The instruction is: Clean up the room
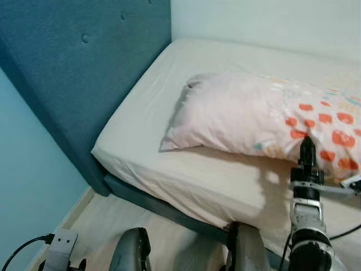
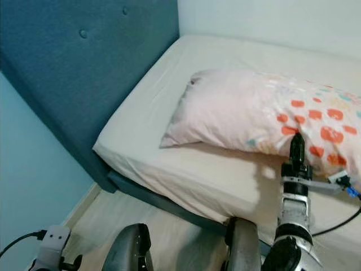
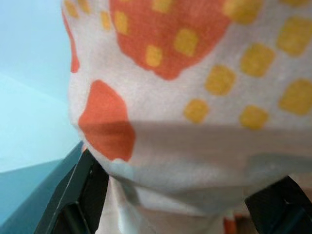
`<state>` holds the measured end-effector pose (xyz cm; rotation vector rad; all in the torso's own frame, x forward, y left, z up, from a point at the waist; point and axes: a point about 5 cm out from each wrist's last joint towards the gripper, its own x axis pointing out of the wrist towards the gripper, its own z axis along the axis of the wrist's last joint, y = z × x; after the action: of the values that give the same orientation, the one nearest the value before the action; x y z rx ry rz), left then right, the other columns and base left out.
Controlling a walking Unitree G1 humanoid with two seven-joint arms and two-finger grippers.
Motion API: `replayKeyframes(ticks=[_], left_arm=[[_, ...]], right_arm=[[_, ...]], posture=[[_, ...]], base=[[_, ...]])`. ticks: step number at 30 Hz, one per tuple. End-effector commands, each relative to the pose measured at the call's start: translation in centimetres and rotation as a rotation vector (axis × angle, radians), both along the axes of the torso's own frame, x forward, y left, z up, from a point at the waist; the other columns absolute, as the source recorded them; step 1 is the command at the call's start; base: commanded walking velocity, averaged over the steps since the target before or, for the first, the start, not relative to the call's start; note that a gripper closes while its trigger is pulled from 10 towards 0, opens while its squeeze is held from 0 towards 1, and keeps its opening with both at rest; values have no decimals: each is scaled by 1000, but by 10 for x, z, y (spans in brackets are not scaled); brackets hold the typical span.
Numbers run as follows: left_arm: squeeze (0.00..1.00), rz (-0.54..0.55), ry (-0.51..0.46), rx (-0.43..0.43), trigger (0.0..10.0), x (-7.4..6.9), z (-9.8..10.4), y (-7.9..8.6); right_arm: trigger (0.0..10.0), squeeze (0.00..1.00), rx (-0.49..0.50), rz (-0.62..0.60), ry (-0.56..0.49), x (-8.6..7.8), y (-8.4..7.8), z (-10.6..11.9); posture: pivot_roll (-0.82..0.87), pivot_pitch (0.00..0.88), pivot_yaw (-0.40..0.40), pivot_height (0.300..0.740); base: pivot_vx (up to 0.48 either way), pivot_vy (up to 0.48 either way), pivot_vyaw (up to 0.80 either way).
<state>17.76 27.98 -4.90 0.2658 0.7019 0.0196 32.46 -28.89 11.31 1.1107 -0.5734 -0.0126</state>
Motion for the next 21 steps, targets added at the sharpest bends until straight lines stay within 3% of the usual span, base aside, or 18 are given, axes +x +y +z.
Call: replayKeyframes(ticks=[1, 4, 8, 9, 10, 21], left_arm=[[0, 0, 35, -1, 10000, -9, -6, -1], [0, -1, 36, 4, 10000, -10, -5, 0], [0, -8, 36, 12, 10000, -9, -4, 2], [0, -10, 36, 14, 10000, -9, -4, 2], [0, -12, 36, 16, 10000, -9, -4, 2], [0, -18, 23, 18, 10000, 0, -2, -1]], right_arm=[[10000, 0, 8, 5, 75, 5, 4, -3], [10000, 0, 29, 9, 162, 13, 11, -4], [10000, 0, 34, 39, 134, 18, 18, 1], [4118, 0, 32, 44, 128, 19, 19, 2], [0, 0, 30, 55, 105, 20, 20, 5], [0, 0, -5, 90, 85, 31, 26, 21]], posture=[[141, 192, 30, 456], [144, 194, 32, 456], [150, 192, 37, 456], [150, 192, 37, 456], [151, 190, 39, 456], [142, 169, 35, 456]], base=[[0, 0, 0], [0, 0, 0], [0, 0, 0], [0, 0, 0], [0, 0, 0], [0, 0, 0]])
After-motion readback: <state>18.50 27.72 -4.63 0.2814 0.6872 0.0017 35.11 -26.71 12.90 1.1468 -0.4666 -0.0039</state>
